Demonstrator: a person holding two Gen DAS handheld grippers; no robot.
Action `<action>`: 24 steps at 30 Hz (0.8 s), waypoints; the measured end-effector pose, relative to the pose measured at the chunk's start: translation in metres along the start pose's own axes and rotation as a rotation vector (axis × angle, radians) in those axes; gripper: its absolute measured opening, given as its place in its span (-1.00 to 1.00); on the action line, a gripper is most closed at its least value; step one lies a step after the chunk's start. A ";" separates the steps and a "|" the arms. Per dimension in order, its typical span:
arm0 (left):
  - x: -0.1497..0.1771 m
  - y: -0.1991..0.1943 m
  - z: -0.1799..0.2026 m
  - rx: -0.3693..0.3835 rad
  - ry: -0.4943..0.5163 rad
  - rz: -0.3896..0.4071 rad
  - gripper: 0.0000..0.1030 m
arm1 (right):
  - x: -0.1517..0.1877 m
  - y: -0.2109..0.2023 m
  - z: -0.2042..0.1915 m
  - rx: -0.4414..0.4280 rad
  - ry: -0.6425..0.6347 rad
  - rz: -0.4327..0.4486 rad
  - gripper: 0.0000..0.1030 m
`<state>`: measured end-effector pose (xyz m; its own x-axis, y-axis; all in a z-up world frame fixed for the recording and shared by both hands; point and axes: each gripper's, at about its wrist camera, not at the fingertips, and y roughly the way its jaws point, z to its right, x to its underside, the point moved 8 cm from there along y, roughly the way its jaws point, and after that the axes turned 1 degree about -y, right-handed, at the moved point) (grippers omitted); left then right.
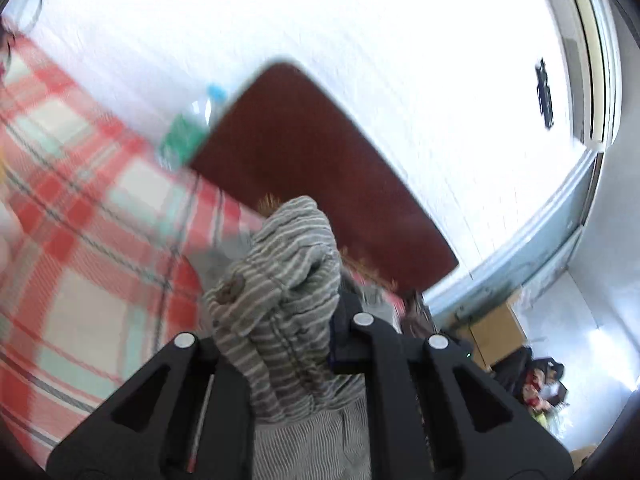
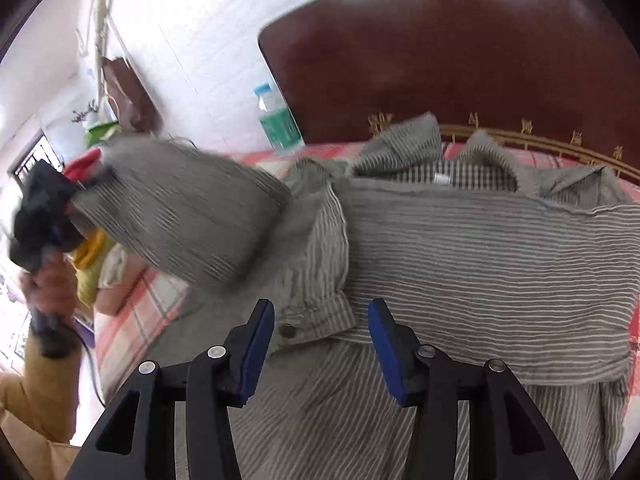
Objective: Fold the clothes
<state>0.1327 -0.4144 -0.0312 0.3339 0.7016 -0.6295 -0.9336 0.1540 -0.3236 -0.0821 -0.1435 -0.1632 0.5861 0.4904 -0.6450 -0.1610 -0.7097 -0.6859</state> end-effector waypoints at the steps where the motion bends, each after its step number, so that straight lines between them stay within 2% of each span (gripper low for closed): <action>1: -0.011 -0.009 0.002 -0.018 0.020 0.029 -0.77 | 0.001 0.010 0.001 -0.008 0.004 -0.026 -0.02; 3: -0.030 -0.024 0.005 -0.051 0.051 0.074 -0.77 | -0.004 0.024 -0.011 -0.092 0.023 -0.053 -0.03; 5: -0.043 -0.034 0.009 -0.072 0.081 0.097 -0.77 | -0.009 0.038 -0.022 -0.175 0.043 -0.080 -0.18; 7: -0.053 -0.039 0.013 -0.088 0.109 0.107 -0.77 | -0.028 0.037 -0.043 -0.234 0.009 -0.035 -0.24; 9: -0.058 -0.041 0.017 -0.091 0.123 0.111 -0.77 | -0.044 0.042 -0.059 -0.260 -0.022 -0.005 -0.23; 11: -0.060 -0.040 0.022 -0.084 0.128 0.110 -0.77 | -0.057 0.058 -0.075 -0.298 -0.031 -0.026 -0.18; 13: -0.058 -0.038 0.025 -0.081 0.137 0.108 -0.77 | -0.064 0.078 -0.082 -0.262 -0.043 -0.056 -0.09; 15: -0.056 -0.036 0.030 -0.073 0.151 0.098 -0.77 | -0.067 0.091 -0.085 -0.241 -0.042 -0.073 -0.09; 18: -0.047 -0.027 0.044 -0.059 0.205 0.048 -0.77 | -0.063 0.086 -0.086 -0.292 0.029 -0.053 -0.09; 24: -0.001 0.036 0.085 -0.021 0.355 -0.147 -0.76 | -0.048 0.023 -0.081 -0.259 -0.064 0.043 -0.07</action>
